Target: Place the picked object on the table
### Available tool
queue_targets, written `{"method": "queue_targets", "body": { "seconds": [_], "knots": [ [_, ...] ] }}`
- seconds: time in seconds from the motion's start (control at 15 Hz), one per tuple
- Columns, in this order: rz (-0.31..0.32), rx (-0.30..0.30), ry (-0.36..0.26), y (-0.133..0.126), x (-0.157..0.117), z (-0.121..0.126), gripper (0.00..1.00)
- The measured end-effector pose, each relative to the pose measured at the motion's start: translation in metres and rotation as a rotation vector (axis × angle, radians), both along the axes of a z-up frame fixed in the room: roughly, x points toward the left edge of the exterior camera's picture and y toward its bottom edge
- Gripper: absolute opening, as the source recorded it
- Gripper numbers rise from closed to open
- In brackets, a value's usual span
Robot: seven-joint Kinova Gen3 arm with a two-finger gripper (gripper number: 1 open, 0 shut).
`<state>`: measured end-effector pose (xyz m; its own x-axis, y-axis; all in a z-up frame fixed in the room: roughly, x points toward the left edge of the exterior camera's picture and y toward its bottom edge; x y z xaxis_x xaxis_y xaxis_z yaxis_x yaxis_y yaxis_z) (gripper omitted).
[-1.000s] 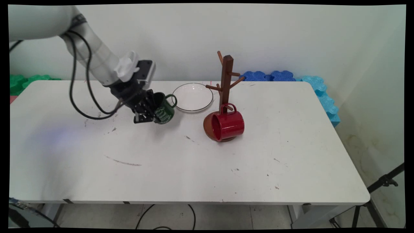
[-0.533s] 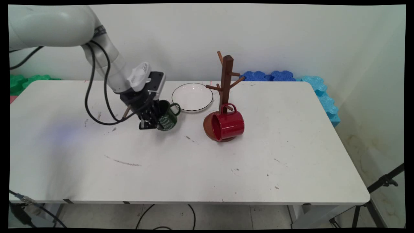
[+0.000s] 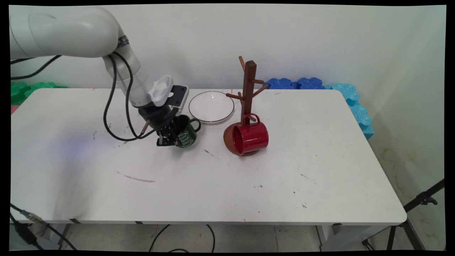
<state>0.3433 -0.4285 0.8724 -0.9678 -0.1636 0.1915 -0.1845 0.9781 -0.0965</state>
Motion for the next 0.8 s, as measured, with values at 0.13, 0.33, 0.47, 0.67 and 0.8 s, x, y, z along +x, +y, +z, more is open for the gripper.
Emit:
{"method": "queue_targets", "body": {
  "seconds": [0.13, 0.33, 0.47, 0.67, 0.8],
  "knots": [
    [-0.001, 0.003, -0.004, -0.001, -0.001, -0.002, 0.0],
    [-0.001, 0.007, -0.012, -0.003, -0.002, -0.006, 0.0],
    [0.001, 0.009, -0.016, -0.005, -0.003, -0.008, 0.0],
    [0.003, 0.013, -0.018, -0.006, -0.005, -0.011, 0.0],
    [0.004, 0.015, -0.016, -0.007, -0.006, -0.012, 0.0]
  ]
}}
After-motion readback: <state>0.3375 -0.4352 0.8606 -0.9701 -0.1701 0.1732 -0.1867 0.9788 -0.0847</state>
